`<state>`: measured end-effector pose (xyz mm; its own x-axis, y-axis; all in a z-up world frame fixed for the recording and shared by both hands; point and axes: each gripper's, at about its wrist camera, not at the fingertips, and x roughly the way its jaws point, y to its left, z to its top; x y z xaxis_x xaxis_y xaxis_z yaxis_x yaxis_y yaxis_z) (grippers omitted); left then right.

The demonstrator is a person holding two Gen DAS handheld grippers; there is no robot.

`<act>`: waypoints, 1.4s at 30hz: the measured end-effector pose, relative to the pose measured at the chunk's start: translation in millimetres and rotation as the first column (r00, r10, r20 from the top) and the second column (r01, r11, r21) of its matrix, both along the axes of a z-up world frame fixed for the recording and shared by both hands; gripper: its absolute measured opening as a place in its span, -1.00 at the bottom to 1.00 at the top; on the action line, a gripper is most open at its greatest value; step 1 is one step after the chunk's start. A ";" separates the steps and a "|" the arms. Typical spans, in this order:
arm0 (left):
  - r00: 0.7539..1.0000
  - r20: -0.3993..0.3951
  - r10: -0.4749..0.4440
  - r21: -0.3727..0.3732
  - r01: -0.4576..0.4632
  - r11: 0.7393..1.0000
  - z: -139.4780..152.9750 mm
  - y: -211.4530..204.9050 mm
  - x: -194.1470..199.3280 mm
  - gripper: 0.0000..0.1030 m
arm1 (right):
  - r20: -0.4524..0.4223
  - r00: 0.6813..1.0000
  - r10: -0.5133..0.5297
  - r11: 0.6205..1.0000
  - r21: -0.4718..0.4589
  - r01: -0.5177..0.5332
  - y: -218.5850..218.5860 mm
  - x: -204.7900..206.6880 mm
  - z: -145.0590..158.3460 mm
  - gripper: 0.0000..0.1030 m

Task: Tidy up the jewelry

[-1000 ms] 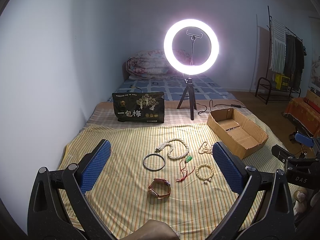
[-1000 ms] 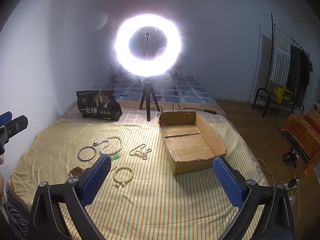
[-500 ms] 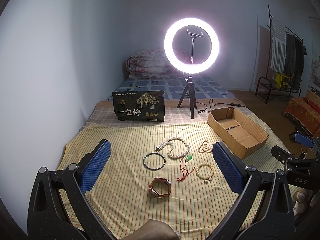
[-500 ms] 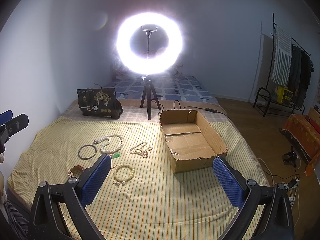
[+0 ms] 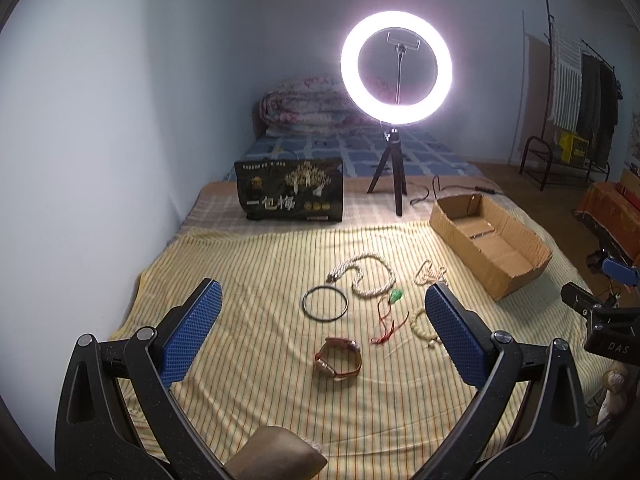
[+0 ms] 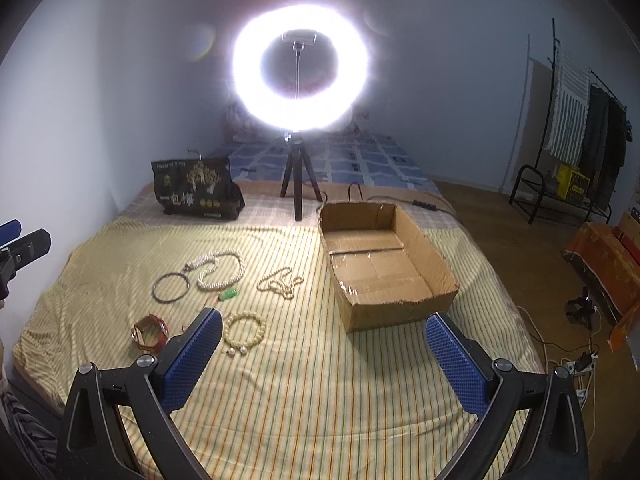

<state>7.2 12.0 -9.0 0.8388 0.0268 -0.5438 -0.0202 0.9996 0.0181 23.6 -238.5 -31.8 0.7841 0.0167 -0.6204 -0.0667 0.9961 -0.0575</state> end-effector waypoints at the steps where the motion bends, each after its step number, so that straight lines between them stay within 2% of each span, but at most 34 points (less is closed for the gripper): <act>1: 1.000 -0.007 0.002 0.004 -0.002 1.000 -1.8 1.4 1.0 1.00 | -0.011 1.000 0.004 1.000 -0.004 -0.004 0.2 1.7 -1.3 0.99; 7: 0.995 -0.098 0.002 -0.025 -0.004 1.000 -16.1 15.9 13.3 1.00 | -0.088 0.996 0.035 0.999 -0.033 -0.038 4.7 12.1 -15.9 0.99; 11: 0.983 -0.181 -0.002 -0.079 -0.013 0.997 -27.2 31.3 25.1 1.00 | -0.167 0.984 0.057 0.998 -0.003 -0.058 2.9 25.0 -27.4 0.99; 17: 0.965 -0.263 0.009 -0.117 -0.041 0.992 -39.0 49.5 45.2 1.00 | -0.255 0.965 0.055 0.998 -0.029 -0.064 5.5 53.6 -42.7 0.99; 24: 0.930 -0.367 0.002 -0.089 -0.038 0.995 -62.7 51.8 78.0 0.92 | -0.326 0.933 0.155 0.985 -0.024 -0.172 25.9 84.1 -63.6 0.99; 29: 0.894 -0.447 -0.028 -0.107 -0.022 0.994 -83.6 45.7 95.3 0.92 | -0.399 0.889 0.223 0.967 -0.024 -0.253 43.2 107.6 -85.0 0.70; 32: 0.869 -0.493 -0.037 -0.107 -0.018 0.994 -96.8 43.3 105.5 0.92 | -0.448 0.870 0.207 0.971 -0.011 -0.237 44.4 124.8 -98.7 0.65; 36: 0.838 -0.545 -0.033 -0.134 -0.048 0.990 -113.4 47.5 117.5 0.92 | -0.509 0.838 0.196 0.979 0.061 -0.192 39.2 146.2 -115.6 0.35; 38: 0.823 -0.566 -0.043 -0.156 -0.055 0.986 -120.8 50.1 121.4 0.91 | -0.532 0.820 0.209 0.978 0.114 -0.175 36.1 153.1 -121.8 0.33; 41: 0.802 -0.595 -0.055 -0.170 -0.059 0.984 -130.9 50.6 127.1 0.63 | -0.564 0.798 0.212 0.975 0.171 -0.139 33.6 161.1 -130.7 0.24; 42: 0.792 -0.608 -0.059 -0.185 -0.069 0.980 -135.9 52.3 129.3 0.60 | -0.574 0.788 0.221 0.972 0.195 -0.130 33.2 163.2 -134.6 0.15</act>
